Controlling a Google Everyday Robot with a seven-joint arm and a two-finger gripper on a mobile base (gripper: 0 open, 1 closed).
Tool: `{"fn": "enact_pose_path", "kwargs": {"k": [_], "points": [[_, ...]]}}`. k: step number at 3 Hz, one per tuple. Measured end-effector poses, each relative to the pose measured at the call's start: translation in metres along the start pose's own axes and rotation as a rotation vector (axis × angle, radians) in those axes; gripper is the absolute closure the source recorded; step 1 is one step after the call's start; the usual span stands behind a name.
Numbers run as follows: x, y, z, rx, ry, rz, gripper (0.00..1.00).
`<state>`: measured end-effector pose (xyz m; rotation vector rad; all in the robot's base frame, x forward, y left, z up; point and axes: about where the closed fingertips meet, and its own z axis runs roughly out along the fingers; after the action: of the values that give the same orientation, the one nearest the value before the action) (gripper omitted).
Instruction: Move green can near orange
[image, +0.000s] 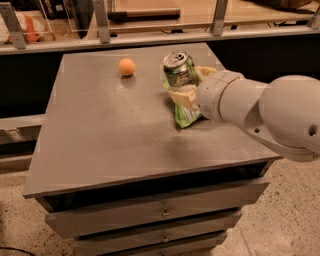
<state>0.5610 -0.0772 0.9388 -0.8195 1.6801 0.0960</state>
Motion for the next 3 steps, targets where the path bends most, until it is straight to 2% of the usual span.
{"fn": "enact_pose_path", "kwargs": {"k": [1, 2, 3], "points": [[0.009, -0.032, 0.011, 0.007, 0.006, 0.041, 1.0], [-0.018, -0.065, 0.048, -0.105, -0.043, 0.065, 1.0], [-0.017, -0.063, 0.048, -0.105, -0.041, 0.065, 1.0]]}}
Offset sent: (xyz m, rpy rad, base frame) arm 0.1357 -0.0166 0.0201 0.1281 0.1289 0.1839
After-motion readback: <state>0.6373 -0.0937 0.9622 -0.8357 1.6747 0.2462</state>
